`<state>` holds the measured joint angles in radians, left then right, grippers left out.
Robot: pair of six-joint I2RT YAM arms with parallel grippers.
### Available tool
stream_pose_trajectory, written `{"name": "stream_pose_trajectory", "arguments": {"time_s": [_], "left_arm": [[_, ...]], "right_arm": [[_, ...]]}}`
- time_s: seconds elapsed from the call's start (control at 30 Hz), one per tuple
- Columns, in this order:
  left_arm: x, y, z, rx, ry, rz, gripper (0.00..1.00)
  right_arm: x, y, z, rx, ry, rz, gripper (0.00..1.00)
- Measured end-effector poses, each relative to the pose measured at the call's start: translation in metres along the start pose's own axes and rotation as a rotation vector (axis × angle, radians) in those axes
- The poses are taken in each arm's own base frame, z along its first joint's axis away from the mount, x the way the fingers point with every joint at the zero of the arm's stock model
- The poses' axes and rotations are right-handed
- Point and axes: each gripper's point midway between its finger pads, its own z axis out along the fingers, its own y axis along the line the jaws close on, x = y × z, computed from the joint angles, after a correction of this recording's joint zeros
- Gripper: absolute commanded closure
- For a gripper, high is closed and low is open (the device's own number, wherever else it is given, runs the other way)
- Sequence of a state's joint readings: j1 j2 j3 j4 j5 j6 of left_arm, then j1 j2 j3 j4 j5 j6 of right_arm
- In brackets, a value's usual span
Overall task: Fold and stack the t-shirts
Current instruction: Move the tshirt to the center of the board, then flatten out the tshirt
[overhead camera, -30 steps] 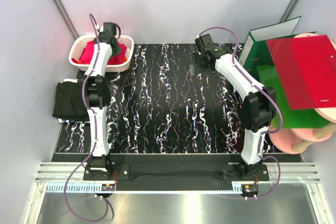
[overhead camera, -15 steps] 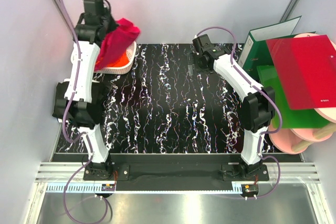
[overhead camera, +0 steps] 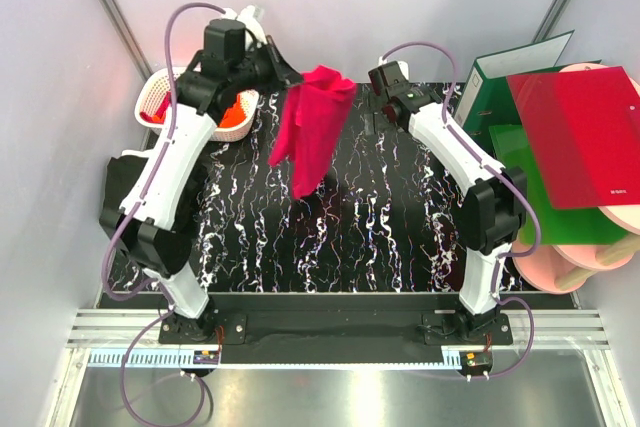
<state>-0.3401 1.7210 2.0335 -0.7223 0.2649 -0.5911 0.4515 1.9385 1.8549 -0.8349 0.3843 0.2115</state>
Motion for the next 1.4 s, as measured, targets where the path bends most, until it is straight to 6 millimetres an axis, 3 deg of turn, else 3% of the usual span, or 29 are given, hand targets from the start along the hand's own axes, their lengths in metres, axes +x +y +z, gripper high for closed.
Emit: {"name": "stream_pose_trajectory", "arguments": {"time_s": [0.1, 0.2, 0.3, 0.47, 0.5, 0.53, 0.57, 0.6, 0.67, 0.77, 0.87, 0.97, 1.07, 1.2, 1.4], "left_arm": [[0.021, -0.024, -0.009, 0.084, 0.038, -0.03, 1.0], [0.057, -0.01, -0.026, 0.067, 0.096, -0.103, 1.0], [0.1, 0.046, -0.034, -0.051, 0.175, -0.239, 1.0], [0.194, 0.194, -0.038, -0.416, 0.377, -0.556, 1.0], [0.208, 0.214, -0.041, -0.473, 0.413, -0.603, 0.92], [0.22, 0.23, -0.044, -0.519, 0.448, -0.637, 0.73], [0.226, 0.239, -0.045, -0.546, 0.473, -0.653, 0.28], [0.23, 0.246, -0.044, -0.559, 0.493, -0.657, 0.16], [0.232, 0.251, -0.041, -0.568, 0.522, -0.647, 0.01], [0.215, 0.252, -0.034, -0.558, 0.497, -0.607, 0.01], [0.179, 0.242, -0.028, -0.513, 0.421, -0.536, 0.01], [0.143, 0.227, -0.031, -0.462, 0.328, -0.449, 0.01], [0.124, 0.215, -0.042, -0.438, 0.266, -0.386, 0.01], [0.123, 0.216, -0.048, -0.448, 0.257, -0.358, 0.01], [0.151, 0.254, -0.054, -0.55, 0.33, -0.423, 0.01]], "right_arm": [[-0.012, -0.003, -0.008, 0.007, -0.047, 0.025, 0.03], [-0.022, -0.004, -0.013, 0.003, -0.085, 0.045, 0.03], [-0.025, -0.003, -0.013, 0.0, -0.094, 0.052, 0.03], [-0.024, 0.002, -0.014, -0.014, -0.094, 0.063, 0.04], [-0.024, 0.004, -0.014, -0.019, -0.093, 0.063, 0.04], [-0.023, 0.008, -0.015, -0.036, -0.09, 0.061, 0.04], [-0.022, 0.013, -0.016, -0.052, -0.088, 0.057, 0.04], [-0.021, 0.018, -0.018, -0.076, -0.083, 0.052, 0.04], [-0.018, 0.032, -0.021, -0.126, -0.074, 0.04, 0.04], [-0.011, 0.063, -0.031, -0.256, -0.05, 0.007, 0.04], [-0.001, 0.094, -0.047, -0.375, -0.023, -0.043, 0.04], [0.019, 0.123, -0.067, -0.468, 0.019, -0.116, 0.06], [0.049, 0.152, -0.091, -0.541, 0.08, -0.216, 0.06], [0.09, 0.184, -0.123, -0.598, 0.131, -0.357, 0.06], [0.128, 0.224, -0.156, -0.612, 0.112, -0.544, 0.05]]}}
